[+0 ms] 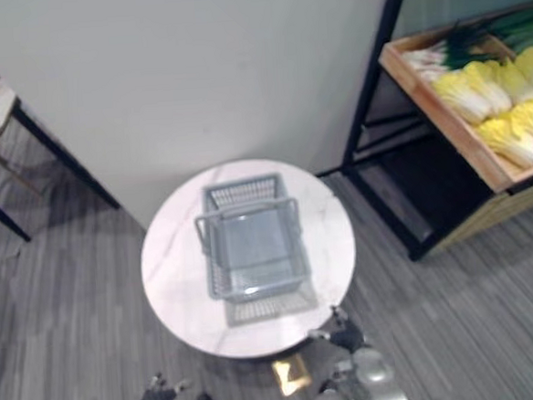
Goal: Pick vegetable in the basket
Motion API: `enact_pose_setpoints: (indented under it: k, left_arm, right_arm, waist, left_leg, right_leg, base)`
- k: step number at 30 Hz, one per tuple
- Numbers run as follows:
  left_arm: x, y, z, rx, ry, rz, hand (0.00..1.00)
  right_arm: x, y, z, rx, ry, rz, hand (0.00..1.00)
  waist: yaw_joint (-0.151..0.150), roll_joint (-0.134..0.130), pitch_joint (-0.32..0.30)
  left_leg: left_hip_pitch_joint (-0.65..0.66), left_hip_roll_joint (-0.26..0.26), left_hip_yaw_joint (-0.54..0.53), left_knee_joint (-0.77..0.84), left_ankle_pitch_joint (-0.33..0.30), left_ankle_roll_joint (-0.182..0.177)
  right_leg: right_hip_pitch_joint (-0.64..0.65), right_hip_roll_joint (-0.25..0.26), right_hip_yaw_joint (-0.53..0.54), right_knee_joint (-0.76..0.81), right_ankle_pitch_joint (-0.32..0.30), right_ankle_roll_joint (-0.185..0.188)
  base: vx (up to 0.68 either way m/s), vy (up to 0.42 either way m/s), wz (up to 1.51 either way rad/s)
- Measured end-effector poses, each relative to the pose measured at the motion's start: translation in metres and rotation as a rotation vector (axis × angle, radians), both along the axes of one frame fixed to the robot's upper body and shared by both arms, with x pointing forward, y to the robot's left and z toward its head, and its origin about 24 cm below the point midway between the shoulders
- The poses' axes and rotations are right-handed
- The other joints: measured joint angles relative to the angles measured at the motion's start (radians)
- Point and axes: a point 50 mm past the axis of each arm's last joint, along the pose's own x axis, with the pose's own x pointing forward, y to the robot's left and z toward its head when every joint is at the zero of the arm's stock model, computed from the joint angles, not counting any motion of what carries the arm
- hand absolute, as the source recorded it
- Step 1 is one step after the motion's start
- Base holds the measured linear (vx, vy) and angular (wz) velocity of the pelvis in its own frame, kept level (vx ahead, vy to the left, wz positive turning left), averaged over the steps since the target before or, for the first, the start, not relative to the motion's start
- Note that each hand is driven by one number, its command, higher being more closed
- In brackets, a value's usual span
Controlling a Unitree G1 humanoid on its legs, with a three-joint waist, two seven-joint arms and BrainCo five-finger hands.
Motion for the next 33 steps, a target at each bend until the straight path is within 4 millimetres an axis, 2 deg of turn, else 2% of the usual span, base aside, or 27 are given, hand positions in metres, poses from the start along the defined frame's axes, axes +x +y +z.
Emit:
enact_pose_setpoints:
  k: [2,6,9,11,13,15,17,18,19,21,23,24,26,29,33]
  left_arm:
    - [-0.001,0.005,0.001,0.021,0.006,-0.013,0.00]
    - [-0.005,0.010,0.001,0.048,0.020,-0.029,0.00]
    - [-0.014,0.014,-0.001,0.069,0.045,-0.017,0.00]
    - [-0.019,0.017,-0.001,0.087,0.060,-0.037,0.00]
    - [-0.023,0.021,-0.001,0.102,0.073,-0.054,0.00]
    - [-0.029,0.022,-0.001,0.107,0.087,-0.056,0.00]
    - [-0.032,0.024,-0.002,0.110,0.098,-0.061,0.00]
    - [-0.035,0.024,-0.002,0.109,0.108,-0.060,0.00]
    - [-0.035,0.024,-0.002,0.108,0.111,-0.061,0.00]
    - [-0.034,0.024,-0.002,0.109,0.111,-0.072,0.00]
    - [-0.024,0.024,0.000,0.115,0.083,-0.084,0.00]
    - [-0.021,0.025,0.001,0.118,0.075,-0.087,0.00]
    - [-0.013,0.027,0.003,0.139,0.052,-0.086,0.00]
    - [-0.005,0.028,0.006,0.150,0.022,-0.071,0.00]
    - [0.006,0.032,0.011,0.180,-0.021,-0.053,0.00]
  right_arm:
    - [0.006,-0.016,0.018,-0.039,-0.107,-0.073,0.00]
    - [0.014,-0.048,0.052,-0.188,-0.263,-0.164,0.00]
    - [0.024,-0.058,0.080,-0.293,-0.382,-0.163,0.00]
    - [0.033,-0.057,0.103,-0.365,-0.475,-0.118,0.00]
    - [0.043,-0.049,0.124,-0.404,-0.571,-0.033,0.00]
    - [0.064,-0.030,0.150,-0.474,-0.684,0.156,0.00]
    - [0.078,-0.013,0.160,-0.512,-0.731,0.279,0.00]
    - [0.093,0.005,0.167,-0.542,-0.766,0.394,0.00]
    - [0.099,0.012,0.168,-0.549,-0.772,0.435,0.00]
    - [0.116,0.031,0.172,-0.590,-0.788,0.547,0.00]
    - [0.142,0.054,0.186,-0.664,-0.828,0.660,0.00]
    - [0.148,0.058,0.191,-0.679,-0.838,0.676,0.00]
    - [0.172,0.065,0.212,-0.768,-0.863,0.698,0.00]
    - [0.192,0.069,0.234,-0.846,-0.885,0.674,0.00]
    - [0.210,0.073,0.272,-0.912,-0.955,0.610,0.00]
  waist:
    - [-0.005,-0.011,-0.006]
    - [-0.017,-0.011,-0.011]
    - [-0.029,0.002,-0.021]
    - [-0.026,-0.001,-0.035]
    - [-0.024,-0.006,-0.044]
    - [-0.024,-0.010,-0.046]
    - [-0.017,-0.012,-0.047]
    - [-0.009,-0.013,-0.049]
    - [-0.003,-0.014,-0.048]
    - [0.016,-0.017,-0.046]
    - [0.057,-0.025,-0.036]
    - [0.065,-0.029,-0.028]
    - [0.111,-0.045,0.021]
    - [0.139,-0.060,0.059]
    - [0.149,-0.078,0.121]
  left_leg:
    - [0.001,-0.010,0.003,0.000,-0.021,-0.013]
    - [0.009,-0.023,0.006,-0.003,-0.046,-0.028]
    - [0.026,-0.025,0.009,-0.014,-0.072,-0.044]
    - [0.027,-0.031,0.022,-0.014,-0.082,-0.046]
    - [0.019,-0.037,0.032,-0.014,-0.085,-0.047]
    - [0.016,-0.043,0.031,-0.016,-0.093,-0.051]
    - [0.008,-0.044,0.027,-0.022,-0.092,-0.050]
    - [-0.002,-0.048,0.011,-0.030,-0.087,-0.049]
    - [-0.004,-0.050,0.000,-0.035,-0.084,-0.048]
    - [-0.021,-0.055,-0.026,-0.047,-0.070,-0.045]
    - [-0.070,-0.058,-0.055,-0.047,-0.042,-0.038]
    - [-0.083,-0.059,-0.062,-0.048,-0.034,-0.039]
    - [-0.107,-0.059,-0.088,-0.046,-0.022,-0.035]
    - [-0.124,-0.068,-0.110,-0.045,-0.019,-0.031]
    - [-0.146,-0.079,-0.137,-0.047,-0.011,-0.022]
  right_leg:
    - [0.001,-0.005,0.013,-0.029,0.023,0.008]
    - [0.002,-0.011,0.039,-0.061,0.055,0.019]
    - [0.003,-0.007,0.061,-0.079,0.073,0.030]
    - [0.004,-0.007,0.080,-0.112,0.100,0.034]
    - [0.005,-0.007,0.092,-0.142,0.118,0.040]
    - [0.007,-0.006,0.104,-0.163,0.127,0.043]
    - [0.004,-0.005,0.105,-0.171,0.132,0.042]
    - [-0.002,-0.005,0.100,-0.174,0.132,0.043]
    - [-0.002,-0.005,0.097,-0.176,0.132,0.043]
    - [-0.007,-0.007,0.079,-0.176,0.134,0.042]
    - [-0.047,-0.009,0.059,-0.174,0.156,0.030]
    - [-0.056,-0.009,0.054,-0.173,0.162,0.025]
    - [-0.063,-0.008,0.034,-0.173,0.168,0.021]
    - [-0.064,-0.018,0.020,-0.172,0.168,0.021]
    - [-0.069,-0.029,-0.001,-0.169,0.168,0.022]
  base:
    - [-0.01,0.126,-0.13]
    - [-0.05,0.088,-0.15]
    - [-0.07,0.064,-0.24]
    - [-0.09,0.046,-0.28]
    - [-0.09,0.022,-0.18]
    - [-0.06,0.004,-0.06]
    - [-0.05,-0.011,0.01]
    - [-0.04,-0.019,0.11]
    - [-0.03,-0.018,0.23]
    - [-0.01,-0.004,0.32]
    - [0.01,0.010,0.33]
    - [0.00,0.007,0.31]
    - [0.00,0.013,0.28]
    - [0.00,0.039,0.21]
    - [-0.01,0.054,0.22]
